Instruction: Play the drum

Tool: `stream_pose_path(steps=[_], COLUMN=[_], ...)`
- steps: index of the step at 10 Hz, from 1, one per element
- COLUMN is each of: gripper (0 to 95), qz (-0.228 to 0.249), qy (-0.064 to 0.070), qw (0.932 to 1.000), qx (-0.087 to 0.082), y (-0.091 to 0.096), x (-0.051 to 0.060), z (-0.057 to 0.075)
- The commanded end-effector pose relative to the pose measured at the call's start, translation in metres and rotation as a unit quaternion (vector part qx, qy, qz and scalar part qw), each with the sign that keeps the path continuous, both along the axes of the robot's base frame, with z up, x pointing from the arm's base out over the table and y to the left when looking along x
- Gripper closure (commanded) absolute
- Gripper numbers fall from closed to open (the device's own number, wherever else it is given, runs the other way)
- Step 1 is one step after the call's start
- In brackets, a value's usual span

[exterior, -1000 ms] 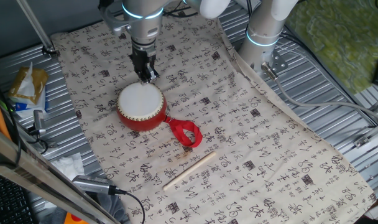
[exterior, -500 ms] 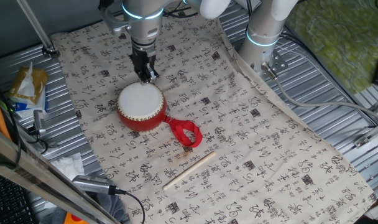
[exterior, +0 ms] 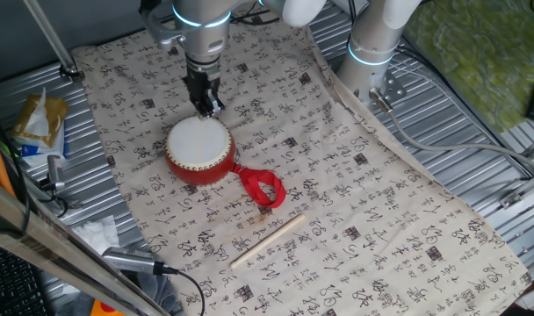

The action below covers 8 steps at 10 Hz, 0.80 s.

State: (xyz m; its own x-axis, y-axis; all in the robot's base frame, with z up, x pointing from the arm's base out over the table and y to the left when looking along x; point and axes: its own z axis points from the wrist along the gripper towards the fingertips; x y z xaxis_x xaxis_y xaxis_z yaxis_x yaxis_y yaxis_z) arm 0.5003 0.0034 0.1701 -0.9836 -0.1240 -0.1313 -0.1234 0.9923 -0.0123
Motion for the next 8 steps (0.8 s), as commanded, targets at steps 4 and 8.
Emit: stream_pose_path(steps=[4, 8], gripper=[95.0, 95.0], qz=[-0.012, -0.020], qy=[0.000, 0.000], qw=[0.9999, 0.9998], qx=[0.002, 0.003], y=[-0.0001, -0.0001], x=[0.0001, 0.0001], z=[-0.0002, -0.0002])
